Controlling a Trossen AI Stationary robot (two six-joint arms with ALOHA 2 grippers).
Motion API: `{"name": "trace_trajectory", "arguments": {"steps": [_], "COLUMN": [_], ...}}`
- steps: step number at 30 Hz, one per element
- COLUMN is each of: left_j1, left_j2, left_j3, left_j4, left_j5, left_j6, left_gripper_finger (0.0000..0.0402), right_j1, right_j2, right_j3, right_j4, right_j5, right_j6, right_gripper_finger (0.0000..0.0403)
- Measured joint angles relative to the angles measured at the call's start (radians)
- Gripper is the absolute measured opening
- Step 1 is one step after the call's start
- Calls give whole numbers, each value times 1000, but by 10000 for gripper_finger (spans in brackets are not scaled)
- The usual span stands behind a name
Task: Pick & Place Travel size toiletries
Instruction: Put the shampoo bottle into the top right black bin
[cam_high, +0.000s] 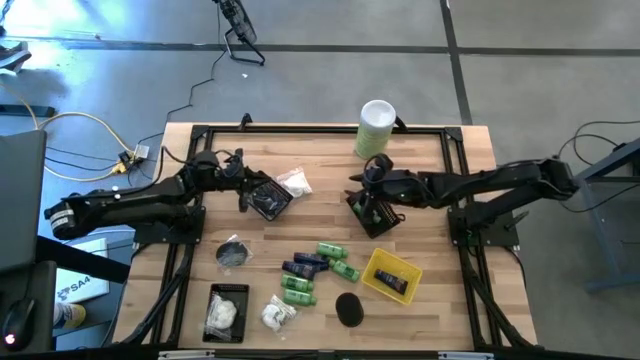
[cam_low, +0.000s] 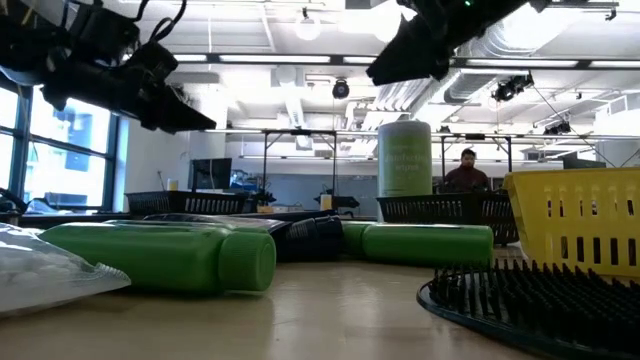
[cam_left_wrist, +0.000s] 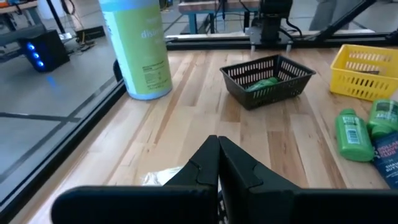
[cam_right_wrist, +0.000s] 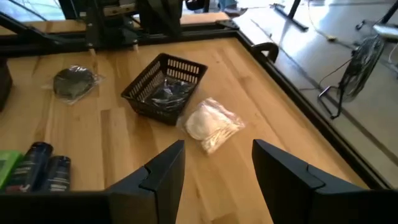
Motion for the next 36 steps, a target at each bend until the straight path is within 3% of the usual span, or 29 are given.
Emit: {"name": "trace_trajectory", "arguments": {"steps": [13,20,36], "left_j1": [-2,-2,-2], "left_j2": [1,1,1], "left_j3": [-1,-1,-1], "left_j4": [-16,-14,106], "left_j5": [-1,-1,-3], "left_j6": [5,-18,-20], "left_gripper_finger": [0,0,0], "right_j1": [8,70,166], "right_j2": [193,281,387], "right_j3": [214,275,276], "right_j4": [-218,-327,-330], "right_j5": [-182,-184,-182], "right_j6": [89,93,160], "right_gripper_finger": [179,179,179]}}
